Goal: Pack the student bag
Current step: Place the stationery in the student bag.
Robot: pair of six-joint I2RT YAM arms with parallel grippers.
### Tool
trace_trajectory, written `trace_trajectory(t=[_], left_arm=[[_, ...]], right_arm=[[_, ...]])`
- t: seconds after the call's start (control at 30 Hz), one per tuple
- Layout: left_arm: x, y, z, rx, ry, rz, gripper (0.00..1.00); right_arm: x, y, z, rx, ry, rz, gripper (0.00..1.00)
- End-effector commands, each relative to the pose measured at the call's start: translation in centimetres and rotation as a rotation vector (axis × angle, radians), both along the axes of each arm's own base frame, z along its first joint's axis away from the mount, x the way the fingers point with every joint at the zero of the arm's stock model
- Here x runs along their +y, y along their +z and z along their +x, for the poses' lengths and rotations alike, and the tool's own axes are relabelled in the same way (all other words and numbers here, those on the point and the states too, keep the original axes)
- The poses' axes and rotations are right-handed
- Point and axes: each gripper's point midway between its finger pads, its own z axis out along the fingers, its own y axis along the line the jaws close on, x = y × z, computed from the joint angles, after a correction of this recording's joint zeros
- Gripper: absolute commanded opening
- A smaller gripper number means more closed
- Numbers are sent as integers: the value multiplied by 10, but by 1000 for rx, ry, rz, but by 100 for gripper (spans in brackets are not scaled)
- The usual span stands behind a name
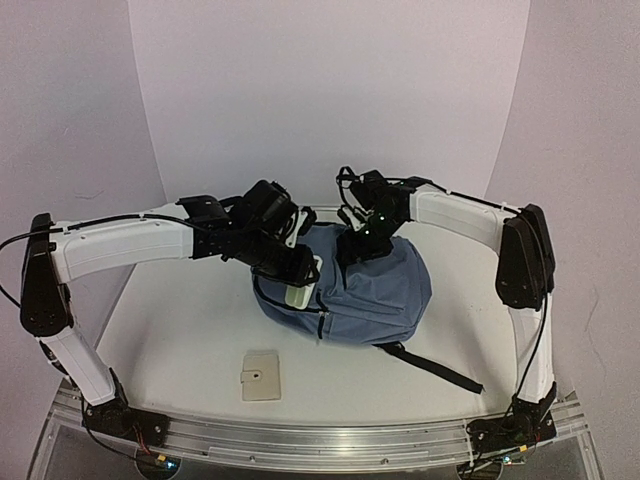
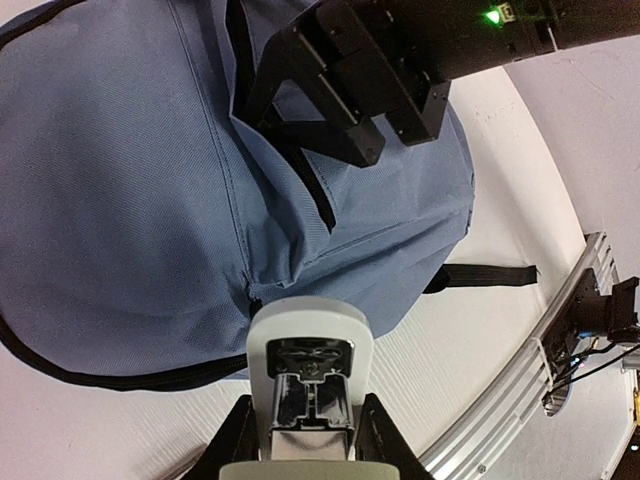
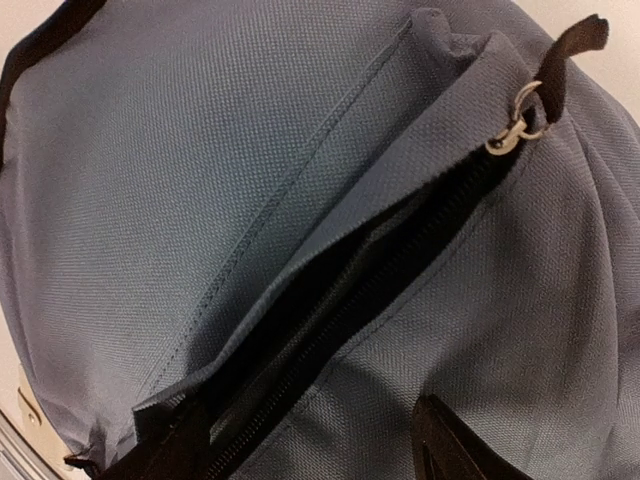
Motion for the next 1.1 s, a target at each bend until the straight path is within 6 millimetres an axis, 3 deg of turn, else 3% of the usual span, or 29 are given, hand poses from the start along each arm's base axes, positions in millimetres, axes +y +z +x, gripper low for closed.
trace_trajectory(t=[0.0,0.07,0.13,0.23,0.37,0.63,0.87,1.0,1.07], left_arm=[[1,29,7,-63,21,-70,15],[1,29,9,-66,21,-68,15],[0,28,12,-67,21,-62,15],[-2,29,18,-67,22,-70,15],[-3,31,32,-62,29,-104,14],[-15,45,60,-65,8,-227,13],[-44,73,91,-109,-8,-353,13],[-62,76,114,-76,33,-454,13],[-69,67,126,-52,61,-492,12]], right_arm=[[-5,-13,-2,-3,9,-93,64],[-11,-14,-3,-7,12,-123,57],[-16,-9,-4,-19,15,-134,43],[-20,6,-8,-42,25,-129,19],[-26,34,-9,-94,29,-107,0],[-42,64,-14,-74,18,18,0],[-39,68,-14,-5,10,157,0],[-33,72,-16,28,12,222,0],[-35,76,-14,30,-2,249,0]])
